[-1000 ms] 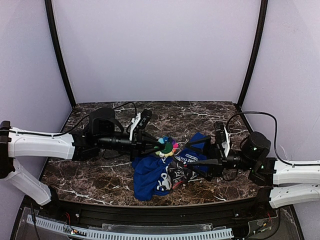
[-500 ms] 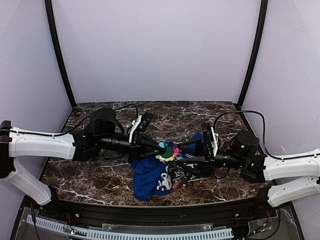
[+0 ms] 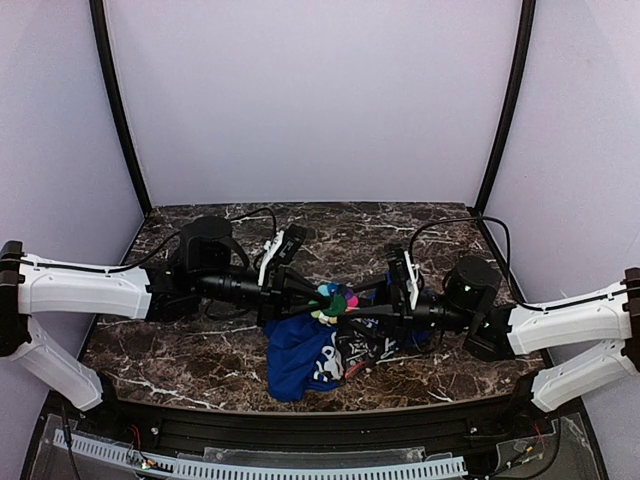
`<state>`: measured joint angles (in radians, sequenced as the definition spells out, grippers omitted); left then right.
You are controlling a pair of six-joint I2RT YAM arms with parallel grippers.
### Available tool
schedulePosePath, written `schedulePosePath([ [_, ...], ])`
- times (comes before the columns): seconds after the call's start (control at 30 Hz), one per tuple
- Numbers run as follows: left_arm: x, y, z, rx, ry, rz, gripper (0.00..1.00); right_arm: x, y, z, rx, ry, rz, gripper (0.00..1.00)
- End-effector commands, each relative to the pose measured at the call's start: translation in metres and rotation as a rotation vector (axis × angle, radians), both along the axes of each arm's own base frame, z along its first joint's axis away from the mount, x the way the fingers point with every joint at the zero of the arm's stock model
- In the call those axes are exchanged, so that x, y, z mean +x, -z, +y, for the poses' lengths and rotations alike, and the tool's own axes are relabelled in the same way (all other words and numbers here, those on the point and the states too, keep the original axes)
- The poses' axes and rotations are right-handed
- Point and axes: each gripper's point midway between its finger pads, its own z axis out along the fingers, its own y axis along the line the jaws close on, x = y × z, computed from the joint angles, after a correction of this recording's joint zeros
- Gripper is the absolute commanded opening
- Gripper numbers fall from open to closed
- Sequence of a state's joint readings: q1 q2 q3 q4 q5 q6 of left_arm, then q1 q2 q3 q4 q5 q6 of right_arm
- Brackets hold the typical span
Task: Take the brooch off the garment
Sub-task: Place the brooch in the brooch box.
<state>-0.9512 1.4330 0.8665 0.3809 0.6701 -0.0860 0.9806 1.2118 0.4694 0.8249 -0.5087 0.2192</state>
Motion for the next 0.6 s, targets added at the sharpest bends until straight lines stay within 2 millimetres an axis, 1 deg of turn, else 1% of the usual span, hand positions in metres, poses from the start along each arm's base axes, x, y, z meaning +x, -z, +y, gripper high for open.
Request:
schedulePosePath([
  [0.0, 0.001, -0.002, 0.0, 0.004, -0.001, -0.003, 0.01, 0.0, -0.02, 0.008, 0.059, -0.019, -0.022, 0.49],
  [0.23, 0.001, -0.001, 0.0, 0.009, -0.005, -0.002, 0.01, 0.002, -0.023, 0.013, 0.075, -0.022, -0.014, 0.41],
  [0.57, 0.003, 0.001, 0.0, 0.017, -0.013, -0.007, 0.01, 0.008, -0.018, 0.021, 0.055, -0.006, -0.004, 0.34],
])
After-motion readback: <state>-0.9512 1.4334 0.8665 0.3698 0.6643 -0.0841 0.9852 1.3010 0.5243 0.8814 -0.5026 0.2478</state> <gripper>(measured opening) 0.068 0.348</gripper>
